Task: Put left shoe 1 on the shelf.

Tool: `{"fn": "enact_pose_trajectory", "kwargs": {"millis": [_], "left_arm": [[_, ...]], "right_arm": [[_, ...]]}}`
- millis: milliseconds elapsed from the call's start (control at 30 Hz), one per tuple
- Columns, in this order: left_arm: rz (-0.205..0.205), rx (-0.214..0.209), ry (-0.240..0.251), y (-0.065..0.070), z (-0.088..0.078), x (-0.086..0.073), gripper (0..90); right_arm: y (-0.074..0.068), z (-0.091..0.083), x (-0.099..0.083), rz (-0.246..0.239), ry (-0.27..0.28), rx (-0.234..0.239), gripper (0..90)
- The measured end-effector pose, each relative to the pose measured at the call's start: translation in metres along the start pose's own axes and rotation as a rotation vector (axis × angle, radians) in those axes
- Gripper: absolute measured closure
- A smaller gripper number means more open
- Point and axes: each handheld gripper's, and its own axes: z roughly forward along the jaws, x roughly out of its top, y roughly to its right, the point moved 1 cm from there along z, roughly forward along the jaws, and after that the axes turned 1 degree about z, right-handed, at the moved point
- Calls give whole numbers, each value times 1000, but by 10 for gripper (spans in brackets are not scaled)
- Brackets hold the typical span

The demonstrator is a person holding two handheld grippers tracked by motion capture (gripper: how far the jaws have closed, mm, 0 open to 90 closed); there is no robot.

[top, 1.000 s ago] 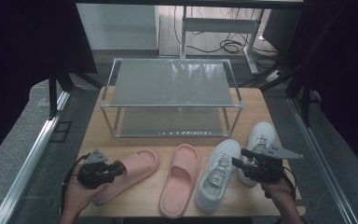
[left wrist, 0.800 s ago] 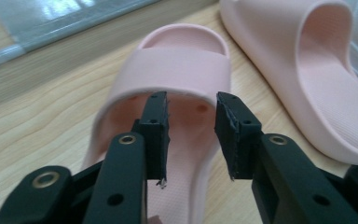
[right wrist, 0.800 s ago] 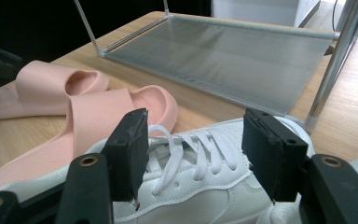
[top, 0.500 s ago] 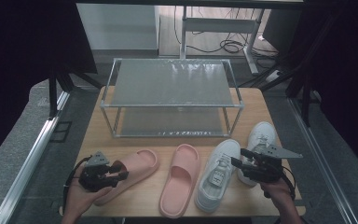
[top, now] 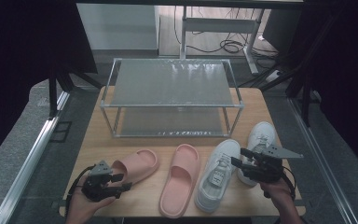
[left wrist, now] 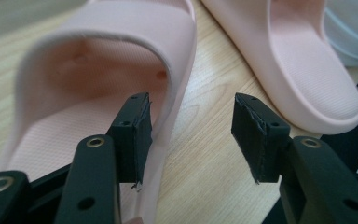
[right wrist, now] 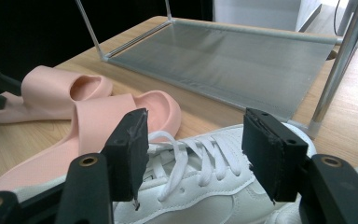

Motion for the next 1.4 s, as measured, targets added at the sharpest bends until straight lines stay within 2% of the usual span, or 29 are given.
{"fn": "enact_pose_trajectory", "kwargs": {"millis": [333, 467, 600, 667, 700, 733, 767, 833, 933, 1033, 1067, 1100, 1300, 1333, 1400], "left_arm": [[16, 61, -18, -5, 22, -2, 629], [14, 70, 0, -8, 25, 0, 734], [56, 109, 19, -3, 24, 7, 814], [49, 111, 35, -2, 23, 10, 848], [33, 121, 46, -3, 20, 17, 845], [33, 121, 46, -3, 20, 17, 847], [41, 142, 53, -4, 19, 24, 851], [43, 141, 63, -5, 19, 32, 852], [46, 162, 65, -6, 22, 45, 851], [46, 158, 77, -9, 26, 58, 851], [46, 158, 77, -9, 26, 58, 850], [48, 169, 83, -13, 31, 67, 850], [45, 195, 104, -26, 46, 94, 850], [45, 195, 104, -26, 46, 94, 850], [54, 214, 116, -30, 56, 110, 850]], "right_arm": [[2, -4, -2, 9, 2, -11, 413], [3, -6, -2, 8, 6, -16, 413], [2, -6, -2, 7, 5, -17, 413], [2, -6, -2, 9, 6, -17, 413], [2, -6, -2, 9, 6, -17, 413], [2, -6, -2, 9, 6, -17, 413], [2, -6, -2, 9, 8, -17, 413], [2, -7, -1, 6, 10, -18, 413], [3, -7, -1, 7, 13, -18, 413], [3, -7, -1, 7, 13, -19, 413], [3, -7, -1, 7, 12, -19, 413], [3, -7, -1, 7, 12, -20, 413], [2, -6, -1, 7, 11, -19, 413], [2, -6, -1, 7, 11, -19, 413], [2, -5, -2, 8, 8, -19, 413]]}}
